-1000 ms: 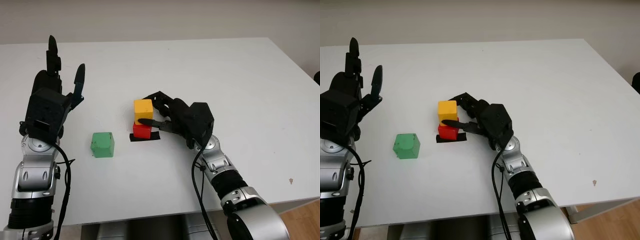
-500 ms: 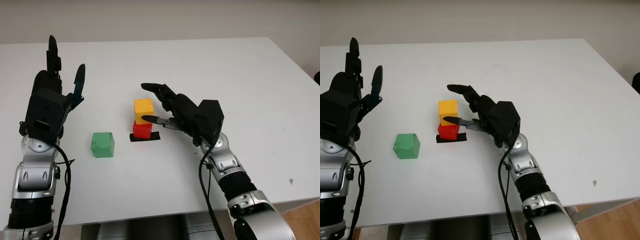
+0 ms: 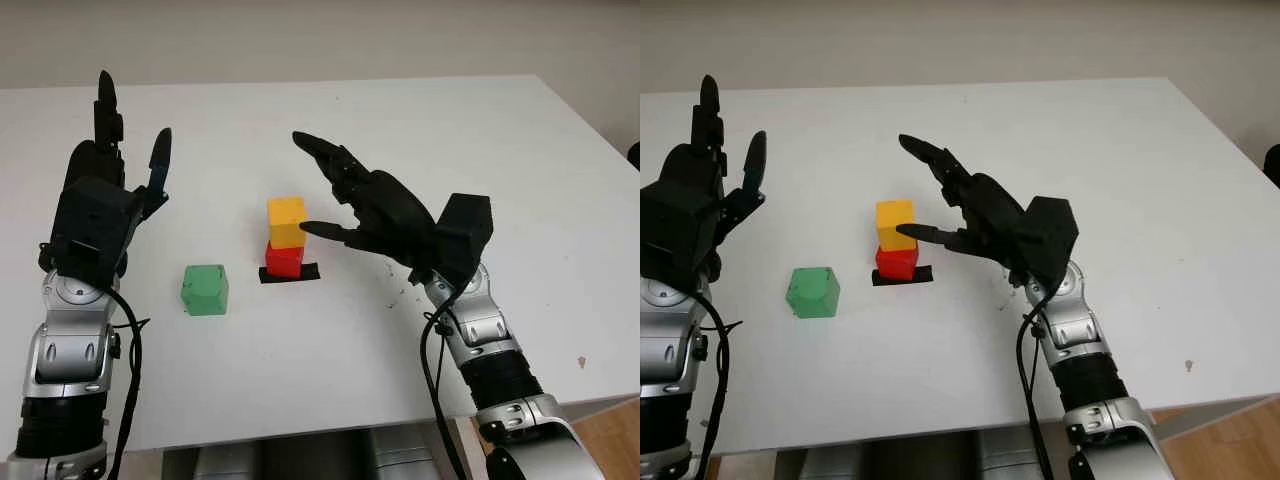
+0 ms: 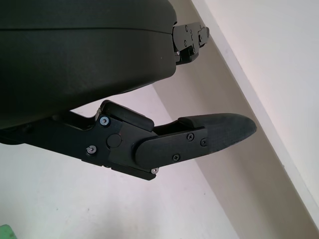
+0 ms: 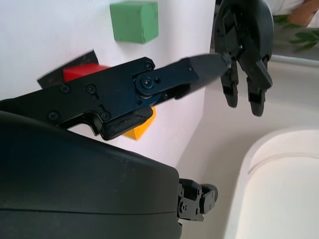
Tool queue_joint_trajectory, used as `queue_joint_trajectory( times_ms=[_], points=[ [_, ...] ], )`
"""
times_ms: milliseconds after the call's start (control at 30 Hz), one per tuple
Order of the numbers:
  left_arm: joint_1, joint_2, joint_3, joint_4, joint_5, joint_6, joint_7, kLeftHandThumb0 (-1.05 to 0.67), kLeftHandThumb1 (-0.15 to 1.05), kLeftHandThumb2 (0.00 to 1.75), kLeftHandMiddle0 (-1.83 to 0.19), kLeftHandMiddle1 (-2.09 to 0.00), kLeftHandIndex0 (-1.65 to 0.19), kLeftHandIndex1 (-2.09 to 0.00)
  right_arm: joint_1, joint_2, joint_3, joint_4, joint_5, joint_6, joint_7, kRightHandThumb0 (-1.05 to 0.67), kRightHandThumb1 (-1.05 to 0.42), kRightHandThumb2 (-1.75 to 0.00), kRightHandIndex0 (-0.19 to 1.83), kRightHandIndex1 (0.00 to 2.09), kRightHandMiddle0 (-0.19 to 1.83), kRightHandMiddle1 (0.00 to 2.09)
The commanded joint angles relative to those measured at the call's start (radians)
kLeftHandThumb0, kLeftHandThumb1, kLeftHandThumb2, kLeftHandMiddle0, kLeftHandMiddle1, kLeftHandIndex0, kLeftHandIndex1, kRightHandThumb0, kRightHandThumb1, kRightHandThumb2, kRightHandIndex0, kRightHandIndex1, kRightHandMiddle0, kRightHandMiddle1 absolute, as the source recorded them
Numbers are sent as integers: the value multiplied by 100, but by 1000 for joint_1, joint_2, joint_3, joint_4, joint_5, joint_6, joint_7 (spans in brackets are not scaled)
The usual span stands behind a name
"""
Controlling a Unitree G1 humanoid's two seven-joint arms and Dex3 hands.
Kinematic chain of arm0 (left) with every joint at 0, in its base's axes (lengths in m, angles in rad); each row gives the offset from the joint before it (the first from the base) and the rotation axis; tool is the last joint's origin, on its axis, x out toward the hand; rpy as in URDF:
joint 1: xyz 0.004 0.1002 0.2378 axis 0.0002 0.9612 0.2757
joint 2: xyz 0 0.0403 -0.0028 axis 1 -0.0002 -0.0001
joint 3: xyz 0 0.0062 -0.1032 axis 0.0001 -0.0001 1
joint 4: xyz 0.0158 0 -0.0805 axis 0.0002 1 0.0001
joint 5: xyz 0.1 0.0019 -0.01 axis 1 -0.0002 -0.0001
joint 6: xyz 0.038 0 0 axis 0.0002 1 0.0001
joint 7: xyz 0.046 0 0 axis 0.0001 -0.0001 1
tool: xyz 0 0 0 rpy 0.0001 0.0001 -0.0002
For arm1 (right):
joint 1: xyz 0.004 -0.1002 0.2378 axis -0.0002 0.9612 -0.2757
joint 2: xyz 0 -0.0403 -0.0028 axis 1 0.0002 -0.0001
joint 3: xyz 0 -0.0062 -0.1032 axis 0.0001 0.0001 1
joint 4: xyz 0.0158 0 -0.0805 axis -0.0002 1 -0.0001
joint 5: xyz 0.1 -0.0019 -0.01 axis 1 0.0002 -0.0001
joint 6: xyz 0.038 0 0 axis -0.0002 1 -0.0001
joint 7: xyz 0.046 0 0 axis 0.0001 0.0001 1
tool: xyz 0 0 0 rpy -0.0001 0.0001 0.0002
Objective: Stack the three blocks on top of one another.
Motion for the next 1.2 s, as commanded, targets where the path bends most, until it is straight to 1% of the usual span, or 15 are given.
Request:
queue_joint_trajectory(
  times_ms=[0, 100, 200, 267, 333, 367, 400, 533, 600, 700, 767, 867, 967, 1033, 1167],
  points=[
    [3, 15, 22, 1, -15, -15, -8, -74, 105, 51, 2, -12, 7, -11, -42, -30, -38, -16, -2, 10, -38, -84, -105, -45, -14, 4, -14, 24],
    [13, 50, 33, -10, -11, -16, -28, -75, 105, 40, -22, -15, -11, -18, -95, -31, -97, 2, 65, 67, -58, -82, -105, -52, -13, 5, -11, 23],
    [35, 136, 40, -37, -22, -7, -128, -75, 105, 32, -31, -14, -18, -19, -160, -53, -145, 38, 108, 113, -68, -77, -105, -60, -14, 5, -15, 19],
    [48, 186, 46, -55, -32, -4, -192, -71, 105, 25, -33, -13, -19, -19, -185, -68, -168, 49, 124, 146, -78, -77, -105, -61, -11, 6, -14, 20],
    [72, 276, 39, -75, -8, -32, -273, -66, 104, 14, -35, -11, -22, -19, -212, -87, -191, 65, 149, 196, -73, -76, -105, -61, -10, 7, -15, 19],
    [83, 318, 34, -90, 7, -33, -312, -67, 104, 11, -36, -11, -23, -19, -222, -93, -200, 67, 164, 230, -70, -77, -105, -61, -10, 6, -16, 18],
    [90, 343, 32, -101, 16, -33, -337, -70, 104, 9, -36, -10, -25, -19, -227, -96, -205, 67, 174, 255, -67, -77, -105, -60, -11, 6, -17, 17],
    [116, 451, 26, -137, 19, -38, -468, -72, 102, 6, -41, -11, -33, -24, -243, -111, -222, 70, 201, 348, -66, -76, -105, -60, -12, 5, -18, 15],
    [127, 521, 6, -146, 55, -61, -530, -75, 101, 5, -42, -13, -37, -26, -252, -117, -230, 76, 205, 389, -84, -75, -105, -60, -11, 6, -16, 15],
    [129, 611, -30, -167, 124, -64, -610, -80, 101, 5, -38, -12, -34, -27, -271, -127, -238, 94, 204, 407, -94, -75, -105, -60, -10, 6, -15, 15],
    [121, 675, -64, -190, 176, -63, -675, -87, 102, 6, -34, -11, -30, -25, -288, -137, -243, 108, 199, 408, -97, -75, -105, -61, -10, 6, -14, 14],
    [106, 714, -94, -213, 208, -42, -746, -91, 104, 6, -29, -8, -27, -22, -300, -145, -248, 115, 201, 413, -100, -74, -105, -62, -11, 6, -13, 14],
    [91, 727, -124, -250, 239, 0, -799, -88, 99, 4, -25, -6, -25, -19, -307, -149, -251, 115, 203, 421, -109, -74, -105, -61, -10, 6, -11, 14],
    [83, 728, -153, -266, 280, -3, -803, -87, 98, 4, -20, -4, -26, -17, -305, -148, -248, 118, 200, 416, -109, -74, -105, -61, -10, 6, -11, 13],
    [73, 702, -214, -266, 368, -29, -779, -88, 98, 5, -15, -3, -25, -13, -300, -143, -247, 117, 199, 414, -115, -74, -105, -61, -10, 6, -11, 12]
  ],
)
